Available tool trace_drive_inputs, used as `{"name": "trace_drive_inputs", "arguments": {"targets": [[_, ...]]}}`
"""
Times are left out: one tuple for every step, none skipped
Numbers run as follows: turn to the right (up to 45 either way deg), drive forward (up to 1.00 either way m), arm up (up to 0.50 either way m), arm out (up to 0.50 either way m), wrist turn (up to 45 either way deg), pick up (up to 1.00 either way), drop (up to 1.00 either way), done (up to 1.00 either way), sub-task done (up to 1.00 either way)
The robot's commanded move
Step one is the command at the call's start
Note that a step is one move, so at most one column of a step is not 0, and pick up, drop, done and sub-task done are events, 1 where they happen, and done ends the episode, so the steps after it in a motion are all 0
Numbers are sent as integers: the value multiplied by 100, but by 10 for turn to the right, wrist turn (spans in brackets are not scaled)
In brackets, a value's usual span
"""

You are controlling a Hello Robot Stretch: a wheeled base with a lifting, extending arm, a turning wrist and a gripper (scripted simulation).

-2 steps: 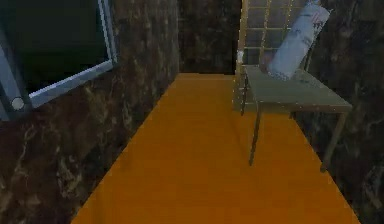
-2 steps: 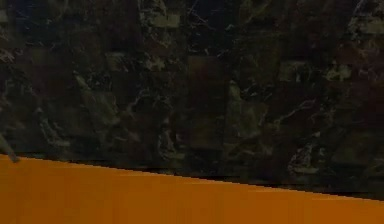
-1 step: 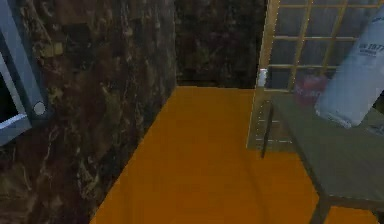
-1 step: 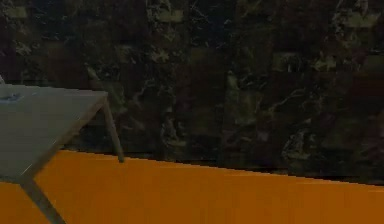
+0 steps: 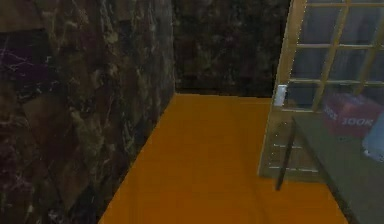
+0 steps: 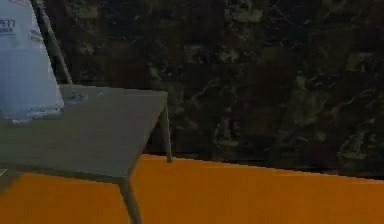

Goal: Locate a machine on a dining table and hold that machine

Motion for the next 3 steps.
{"name": "trace_drive_inputs", "arguments": {"targets": [[60, 0, 0, 0, 0, 0, 0, 0, 0], [0, 100, 0, 0, 0, 0, 0, 0, 0], [0, 30, 0, 0, 0, 0, 0, 0, 0]]}}
